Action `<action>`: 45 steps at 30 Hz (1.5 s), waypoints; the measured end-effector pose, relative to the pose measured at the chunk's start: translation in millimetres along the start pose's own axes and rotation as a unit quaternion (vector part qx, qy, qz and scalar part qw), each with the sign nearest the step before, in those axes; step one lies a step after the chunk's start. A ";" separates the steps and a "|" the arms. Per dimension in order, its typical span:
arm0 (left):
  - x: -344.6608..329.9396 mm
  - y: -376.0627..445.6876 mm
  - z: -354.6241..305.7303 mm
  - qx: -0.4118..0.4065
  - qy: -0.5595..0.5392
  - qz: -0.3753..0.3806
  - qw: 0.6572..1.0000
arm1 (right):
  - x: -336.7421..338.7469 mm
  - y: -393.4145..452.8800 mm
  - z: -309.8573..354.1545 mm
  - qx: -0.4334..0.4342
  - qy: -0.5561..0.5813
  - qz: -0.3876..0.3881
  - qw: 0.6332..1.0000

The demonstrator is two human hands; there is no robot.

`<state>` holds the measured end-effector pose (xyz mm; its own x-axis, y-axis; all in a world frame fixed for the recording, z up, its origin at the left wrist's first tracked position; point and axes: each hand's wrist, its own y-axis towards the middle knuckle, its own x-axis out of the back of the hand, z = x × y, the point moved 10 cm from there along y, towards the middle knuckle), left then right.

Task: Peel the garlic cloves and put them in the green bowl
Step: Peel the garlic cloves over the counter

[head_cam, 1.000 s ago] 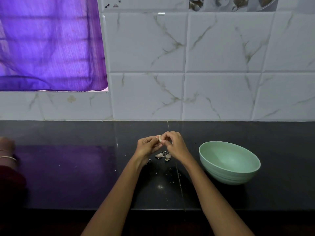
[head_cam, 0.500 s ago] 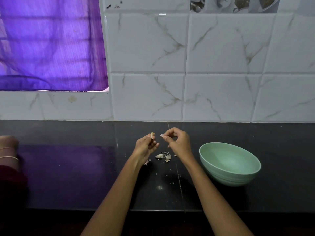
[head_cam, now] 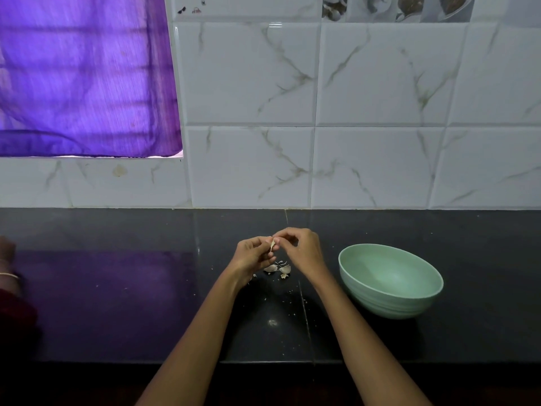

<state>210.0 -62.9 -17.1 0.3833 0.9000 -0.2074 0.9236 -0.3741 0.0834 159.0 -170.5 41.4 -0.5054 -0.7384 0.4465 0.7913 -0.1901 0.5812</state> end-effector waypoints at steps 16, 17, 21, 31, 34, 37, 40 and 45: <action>-0.1 3.5 -7.8 -0.090 0.172 0.009 0.981 | -5.5 0.3 -5.7 0.008 -0.133 0.034 0.990; 0.9 3.9 -8.5 -0.098 0.185 0.006 0.978 | -6.9 0.3 -6.5 0.007 -0.157 0.041 0.987; 2.2 4.2 -10.6 -0.125 0.232 -0.003 0.965 | -12.5 -1.1 -1.8 0.027 -0.240 0.065 0.968; -4.7 -1.6 -17.9 -0.174 0.344 -0.010 0.922 | -26.1 -9.8 26.8 0.137 -0.364 0.054 0.919; -2.2 -0.6 -24.0 -0.199 0.345 -0.030 0.917 | -19.5 -7.5 21.7 0.110 -0.343 0.055 0.931; -4.9 -0.8 -27.6 -0.211 0.327 -0.027 0.921 | -12.8 -4.7 16.7 0.086 -0.334 0.039 0.938; -5.9 -0.8 -26.7 -0.204 0.299 -0.018 0.932 | -10.5 -3.0 9.8 0.057 -0.327 0.043 0.942; 3.6 0.6 -23.0 -0.169 0.177 -0.024 0.969 | -9.9 -3.7 6.5 0.046 -0.224 0.043 0.973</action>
<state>212.0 -54.8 4.6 0.2618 0.9573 0.1226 0.8653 -0.2891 0.4095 158.9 -158.2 39.2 -0.5549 -0.3892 0.7352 0.8130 -0.0663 0.5785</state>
